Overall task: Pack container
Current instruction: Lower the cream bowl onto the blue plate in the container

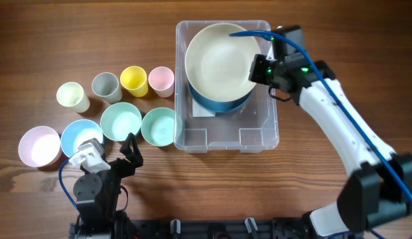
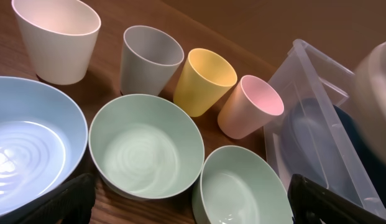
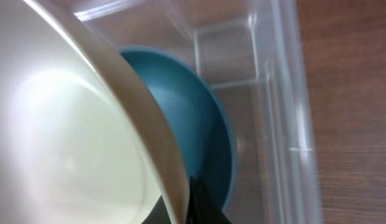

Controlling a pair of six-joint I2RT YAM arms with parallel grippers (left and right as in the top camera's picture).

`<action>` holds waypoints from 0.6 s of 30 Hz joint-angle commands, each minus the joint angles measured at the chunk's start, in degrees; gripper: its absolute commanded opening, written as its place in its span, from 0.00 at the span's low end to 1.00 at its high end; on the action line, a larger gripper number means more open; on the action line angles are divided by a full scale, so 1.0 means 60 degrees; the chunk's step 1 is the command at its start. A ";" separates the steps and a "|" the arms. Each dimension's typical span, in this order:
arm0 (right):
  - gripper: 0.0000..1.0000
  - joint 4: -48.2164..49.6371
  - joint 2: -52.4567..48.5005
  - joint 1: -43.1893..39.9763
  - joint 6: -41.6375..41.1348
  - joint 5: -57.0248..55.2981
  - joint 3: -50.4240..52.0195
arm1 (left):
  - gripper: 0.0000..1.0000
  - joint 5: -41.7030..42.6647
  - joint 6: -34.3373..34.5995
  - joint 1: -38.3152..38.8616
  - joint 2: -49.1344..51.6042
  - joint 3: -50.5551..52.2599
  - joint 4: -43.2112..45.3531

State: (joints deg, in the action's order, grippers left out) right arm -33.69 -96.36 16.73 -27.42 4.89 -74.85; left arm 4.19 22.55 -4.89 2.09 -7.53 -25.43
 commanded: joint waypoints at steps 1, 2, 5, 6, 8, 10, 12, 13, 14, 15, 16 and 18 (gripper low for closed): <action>0.40 0.0466 -0.0080 0.0131 0.0073 -0.0044 -0.0040 | 1.00 -0.0025 -0.0226 0.0044 -0.0040 0.0029 0.0040; 0.47 0.0670 0.0004 0.0131 0.0390 0.0124 -0.0044 | 1.00 -0.0025 -0.0226 0.0044 -0.0040 0.0029 0.0040; 0.50 0.1002 0.0506 0.0127 0.0707 0.0229 -0.0051 | 0.99 -0.0025 -0.0226 0.0044 -0.0040 0.0029 0.0040; 0.46 0.1009 0.0718 0.0127 0.0761 0.0233 -0.0051 | 1.00 -0.0025 -0.0226 0.0044 -0.0040 0.0029 0.0040; 0.36 0.0943 0.1045 0.0160 0.0827 0.0659 -0.0051 | 1.00 -0.0025 -0.0226 0.0044 -0.0040 0.0029 0.0040; 0.32 0.0586 0.1056 0.0368 0.0827 0.1279 -0.0051 | 1.00 -0.0025 -0.0226 0.0044 -0.0040 0.0029 0.0040; 0.27 0.0106 0.0831 0.0871 0.1089 0.1282 -0.0047 | 1.00 -0.0025 -0.0226 0.0044 -0.0040 0.0029 0.0040; 0.22 0.0011 0.0656 0.1224 0.1362 0.1279 -0.0047 | 1.00 -0.0025 -0.0226 0.0044 -0.0040 0.0029 0.0040; 0.14 -0.0033 0.0499 0.1486 0.1534 0.1279 -0.0047 | 1.00 -0.0025 -0.0226 0.0044 -0.0040 0.0029 0.0040; 0.05 -0.0109 0.0259 0.1829 0.1654 0.1191 -0.0047 | 1.00 -0.0025 -0.0226 0.0044 -0.0040 0.0029 0.0040; 0.04 -0.0182 0.0011 0.2131 0.1683 0.1089 -0.0047 | 1.00 -0.0025 -0.0226 0.0044 -0.0040 0.0029 0.0040; 0.04 -0.0284 -0.0459 0.2550 0.1785 0.1107 -0.0047 | 1.00 -0.0025 -0.0226 0.0044 -0.0040 0.0029 0.0040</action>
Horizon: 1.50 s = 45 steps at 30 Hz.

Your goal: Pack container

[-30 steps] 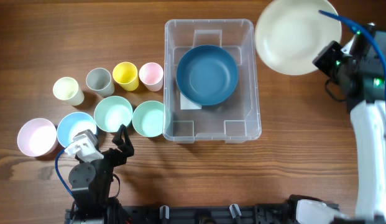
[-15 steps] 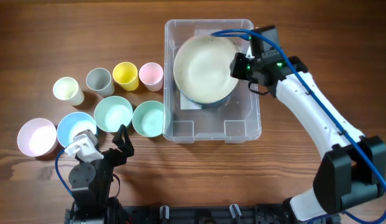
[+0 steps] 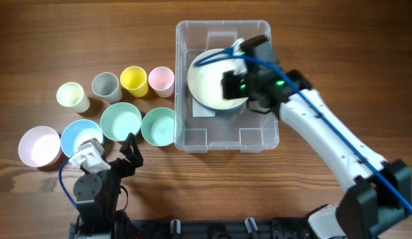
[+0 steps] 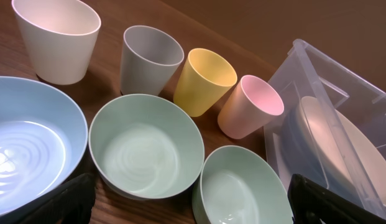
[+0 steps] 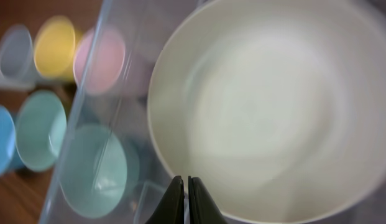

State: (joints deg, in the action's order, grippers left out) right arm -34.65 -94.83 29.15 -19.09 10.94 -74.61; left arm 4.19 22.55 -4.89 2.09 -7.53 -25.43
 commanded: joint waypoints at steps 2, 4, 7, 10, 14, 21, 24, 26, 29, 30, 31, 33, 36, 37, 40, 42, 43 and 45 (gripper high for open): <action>0.04 -0.0171 -0.1220 0.0871 0.0437 0.0157 -0.0087 | 1.00 -0.0025 -0.0226 0.0044 -0.0040 0.0029 0.0040; 0.04 -0.0138 -0.1781 0.1137 0.0437 -0.0109 -0.0087 | 1.00 -0.0025 -0.0226 0.0044 -0.0040 0.0029 0.0040; 0.04 -0.0080 -0.2506 0.1166 0.0510 -0.0127 -0.0087 | 1.00 -0.0025 -0.0226 0.0044 -0.0040 0.0029 0.0040; 0.04 0.0076 -0.2827 0.1129 0.0721 -0.0124 -0.0087 | 1.00 -0.0025 -0.0226 0.0044 -0.0040 0.0029 0.0040; 0.04 0.0543 -0.2827 0.0834 0.0867 -0.0769 -0.0087 | 1.00 -0.0025 -0.0226 0.0044 -0.0040 0.0029 0.0040; 0.05 0.1792 -0.2754 0.0310 0.2455 -0.1894 -0.0160 | 1.00 -0.0025 -0.0226 0.0044 -0.0040 0.0029 0.0040; 0.31 0.1115 -0.1880 0.0306 0.2470 -0.1825 -0.0444 | 1.00 -0.0025 -0.0226 0.0044 -0.0040 0.0029 0.0040; 0.38 0.0743 -0.1268 0.0248 0.1989 -0.1829 -0.0444 | 1.00 -0.0025 -0.0226 0.0044 -0.0040 0.0029 0.0040; 0.42 -0.0138 -0.0266 -0.0106 0.1082 -0.1832 -0.0444 | 1.00 -0.0025 -0.0226 0.0044 -0.0040 0.0029 0.0040; 0.42 -0.0543 -0.0098 -0.0295 0.0787 -0.1934 -0.0441 | 1.00 -0.0025 -0.0226 0.0044 -0.0040 0.0029 0.0040; 0.43 -0.1133 -0.0029 -0.0546 0.0273 -0.2266 -0.0441 | 1.00 -0.0025 -0.0226 0.0044 -0.0040 0.0029 0.0040; 0.46 -0.2014 -0.0036 -0.0994 -0.0546 -0.2699 -0.0437 | 1.00 -0.0025 -0.0226 0.0044 -0.0040 0.0029 0.0040; 0.48 -0.2623 -0.0069 -0.2200 -0.1027 -0.2747 -0.0361 | 1.00 -0.0025 -0.0226 0.0044 -0.0040 0.0029 0.0040; 0.50 -0.2601 -0.0069 -0.2517 -0.0871 -0.2648 -0.0361 | 1.00 -0.0025 -0.0226 0.0044 -0.0040 0.0029 0.0040; 0.51 -0.2514 -0.0069 -0.2889 -0.0178 -0.2251 -0.0361 | 1.00 -0.0025 -0.0226 0.0044 -0.0040 0.0029 0.0040; 0.52 -0.2510 -0.0069 -0.2925 -0.0066 -0.2401 -0.0361 | 1.00 -0.0025 -0.0226 0.0044 -0.0040 0.0029 0.0040; 0.52 -0.2510 -0.0069 -0.2925 -0.0058 -0.2473 -0.0361 | 1.00 -0.0025 -0.0226 0.0044 -0.0040 0.0029 0.0040; 0.51 -0.2397 -0.0069 -0.2925 0.0193 -0.2441 -0.0361 | 1.00 -0.0025 -0.0226 0.0044 -0.0040 0.0029 0.0040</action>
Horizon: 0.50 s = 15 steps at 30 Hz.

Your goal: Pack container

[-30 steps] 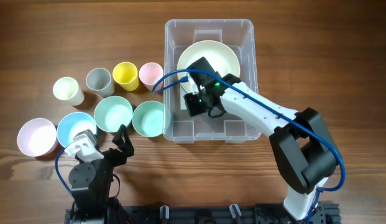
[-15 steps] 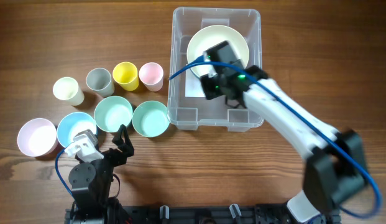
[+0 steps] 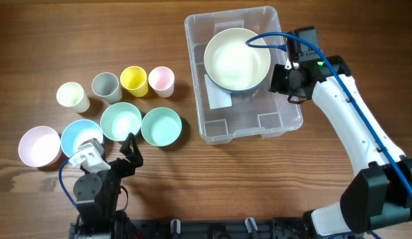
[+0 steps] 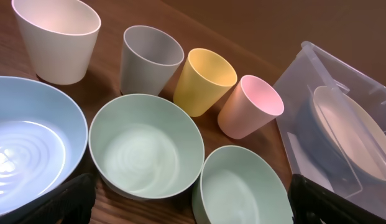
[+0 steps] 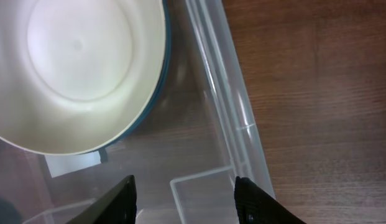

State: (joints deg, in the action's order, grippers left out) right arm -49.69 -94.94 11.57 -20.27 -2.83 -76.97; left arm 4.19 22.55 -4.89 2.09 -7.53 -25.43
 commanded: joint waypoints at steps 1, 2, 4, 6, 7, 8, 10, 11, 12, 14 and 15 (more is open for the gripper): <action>0.51 0.0328 0.0007 0.0004 0.0477 -0.0095 0.0033 | 1.00 -0.0025 -0.0226 0.0044 -0.0040 0.0029 0.0040; 0.51 0.0608 0.0087 0.0004 0.0641 -0.0015 0.0033 | 1.00 -0.0025 -0.0226 0.0044 -0.0040 0.0029 0.0040; 0.52 0.1115 0.0408 0.0004 0.0645 -0.0029 0.0033 | 1.00 -0.0025 -0.0226 0.0044 -0.0033 0.0029 0.0040; 0.52 0.1242 0.0619 -0.0018 0.0623 -0.0157 0.0033 | 1.00 -0.0025 -0.0226 0.0044 -0.0033 0.0029 0.0040; 0.52 0.1246 0.0674 -0.0062 0.0612 -0.0357 0.0033 | 1.00 -0.0025 -0.0226 0.0044 -0.0033 0.0029 0.0040; 0.52 0.1224 0.0674 -0.0135 0.0612 -0.0543 0.0033 | 1.00 -0.0025 -0.0226 0.0044 -0.0033 0.0029 0.0040; 0.52 0.1016 0.0561 -0.0375 0.0594 -0.1082 0.0040 | 1.00 -0.0025 -0.0226 0.0044 -0.0033 0.0029 0.0040; 0.51 0.0998 0.0441 -0.0572 0.0597 -0.1213 0.0135 | 0.99 -0.0025 -0.0226 0.0044 -0.0033 0.0029 0.0040; 0.50 0.1005 0.0219 -0.0739 0.0605 -0.1129 0.0222 | 1.00 -0.0025 -0.0226 0.0044 -0.0033 0.0029 0.0040; 0.47 0.0958 -0.0131 -0.0823 0.0601 -0.1089 0.0273 | 1.00 -0.0025 -0.0226 0.0044 -0.0033 0.0029 0.0040; 0.45 0.0903 -0.0346 -0.0838 0.0601 -0.0991 0.0273 | 1.00 -0.0025 -0.0226 0.0044 -0.0033 0.0029 0.0040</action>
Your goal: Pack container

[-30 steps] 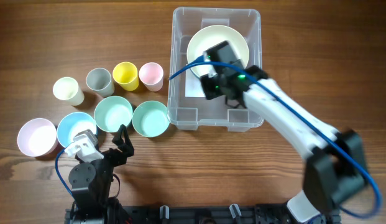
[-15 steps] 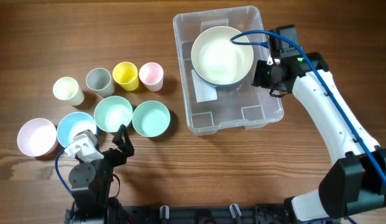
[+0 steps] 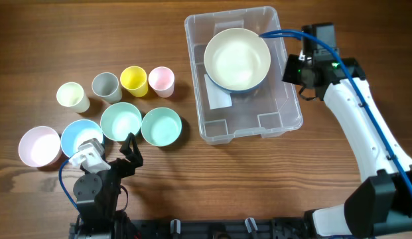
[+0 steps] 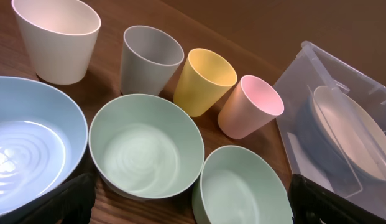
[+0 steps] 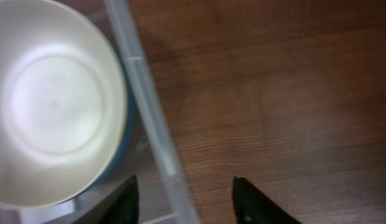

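The clear plastic container (image 3: 248, 135) stands right of centre. Inside it a cream bowl (image 3: 237, 58) sits nested in a blue bowl (image 3: 240, 89); the right wrist view shows the cream bowl (image 5: 53, 106) and the container's right wall (image 5: 149, 124). My right gripper (image 3: 293, 70) is open and empty, straddling that right wall (image 5: 185, 200). At the near left my left gripper (image 3: 131, 153) rests open and empty, its fingers (image 4: 68, 200) wide apart before two mint bowls (image 4: 146, 144).
Left of the container stand a cream cup (image 3: 72, 97), a grey cup (image 3: 106, 86), a yellow cup (image 3: 134, 80) and a pink cup (image 3: 161, 81). In front of them are a pink bowl (image 3: 39, 146), a light blue bowl (image 3: 81, 137) and two mint bowls (image 3: 160, 127).
My right gripper, still open, has moved to the right, from over the container's right inside to its right wall. The container, the bowls and the left arm have not moved.
My right gripper held the cream bowl by its rim, tilted above the blue bowl in the container. Then the bowl was lower, over the blue one. Later the container stood farther right and back, the cream bowl nested, the gripper open. Now the gripper is at the wall.
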Controlling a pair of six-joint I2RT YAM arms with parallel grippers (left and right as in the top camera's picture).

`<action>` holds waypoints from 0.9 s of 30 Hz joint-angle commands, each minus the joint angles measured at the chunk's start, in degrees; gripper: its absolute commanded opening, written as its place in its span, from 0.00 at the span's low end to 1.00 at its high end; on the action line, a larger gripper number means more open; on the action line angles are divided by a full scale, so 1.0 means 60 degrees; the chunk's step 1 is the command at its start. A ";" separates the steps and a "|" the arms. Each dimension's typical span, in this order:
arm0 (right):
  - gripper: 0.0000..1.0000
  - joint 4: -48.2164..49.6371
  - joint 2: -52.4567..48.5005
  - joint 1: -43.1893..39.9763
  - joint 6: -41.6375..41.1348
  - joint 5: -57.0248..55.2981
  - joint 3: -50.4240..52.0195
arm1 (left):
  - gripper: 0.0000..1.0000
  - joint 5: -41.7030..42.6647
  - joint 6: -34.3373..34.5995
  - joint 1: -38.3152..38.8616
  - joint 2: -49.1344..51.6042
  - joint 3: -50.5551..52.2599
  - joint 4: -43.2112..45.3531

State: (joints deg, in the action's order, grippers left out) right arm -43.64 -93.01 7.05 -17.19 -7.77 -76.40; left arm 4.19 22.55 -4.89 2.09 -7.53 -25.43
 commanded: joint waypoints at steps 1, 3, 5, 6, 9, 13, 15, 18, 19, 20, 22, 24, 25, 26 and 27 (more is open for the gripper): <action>0.40 -0.0222 -0.0907 -0.0084 0.0113 0.0098 0.0178 | 1.00 -0.0025 -0.0226 0.0044 -0.0033 0.0029 0.0040; 0.34 -0.0423 -0.1144 -0.0080 0.0120 0.0798 0.0178 | 1.00 -0.0025 -0.0226 0.0044 -0.0033 0.0029 0.0040; 0.32 -0.0565 -0.1140 -0.0084 0.0076 0.1494 0.0178 | 1.00 -0.0025 -0.0226 0.0044 -0.0033 0.0029 0.0040; 0.31 -0.0729 -0.1104 -0.0095 0.0033 0.2189 0.0175 | 1.00 -0.0025 -0.0226 0.0044 -0.0033 0.0029 0.0040; 0.13 -0.1683 -0.1104 -0.0098 -0.1045 0.2229 0.0175 | 1.00 -0.0025 -0.0226 0.0044 -0.0033 0.0029 0.0040; 0.07 -0.2208 -0.1104 -0.0102 -0.1483 0.1421 0.0175 | 1.00 -0.0025 -0.0226 0.0044 -0.0033 0.0029 0.0040; 0.11 -0.2186 -0.1086 -0.0102 -0.1446 0.1133 0.0175 | 1.00 -0.0025 -0.0226 0.0044 -0.0033 0.0029 0.0040; 0.17 -0.1934 -0.1024 -0.0168 -0.1264 0.0444 0.0175 | 1.00 -0.0025 -0.0226 0.0044 -0.0033 0.0029 0.0040; 0.17 -0.1810 -0.1016 -0.0222 -0.0911 0.0277 0.0175 | 1.00 -0.0025 -0.0226 0.0044 -0.0033 0.0029 0.0040; 0.16 -0.1719 -0.1016 -0.0229 -0.0521 0.0200 0.0175 | 1.00 -0.0025 -0.0226 0.0044 -0.0033 0.0029 0.0040; 0.14 -0.1585 -0.1016 -0.0233 0.0098 -0.0240 0.0175 | 1.00 -0.0025 -0.0226 0.0044 -0.0033 0.0029 0.0040; 0.09 -0.1479 -0.1016 -0.0233 0.0448 -0.0466 0.0175 | 1.00 -0.0025 -0.0226 0.0044 -0.0033 0.0029 0.0040; 0.09 -0.1373 -0.1016 -0.0233 0.0703 -0.0459 0.0175 | 1.00 -0.0025 -0.0226 0.0044 -0.0033 0.0029 0.0040; 0.09 -0.1268 -0.1016 -0.0233 0.0998 -0.0433 0.0175 | 1.00 -0.0025 -0.0226 0.0044 -0.0033 0.0029 0.0040; 0.09 -0.1206 -0.1016 -0.0233 0.1228 -0.0426 0.0175 | 1.00 -0.0025 -0.0226 0.0044 -0.0033 0.0029 0.0040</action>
State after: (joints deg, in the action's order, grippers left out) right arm -52.03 -99.53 6.24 -14.61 -4.78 -75.88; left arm 4.19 22.55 -4.89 2.09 -7.53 -25.43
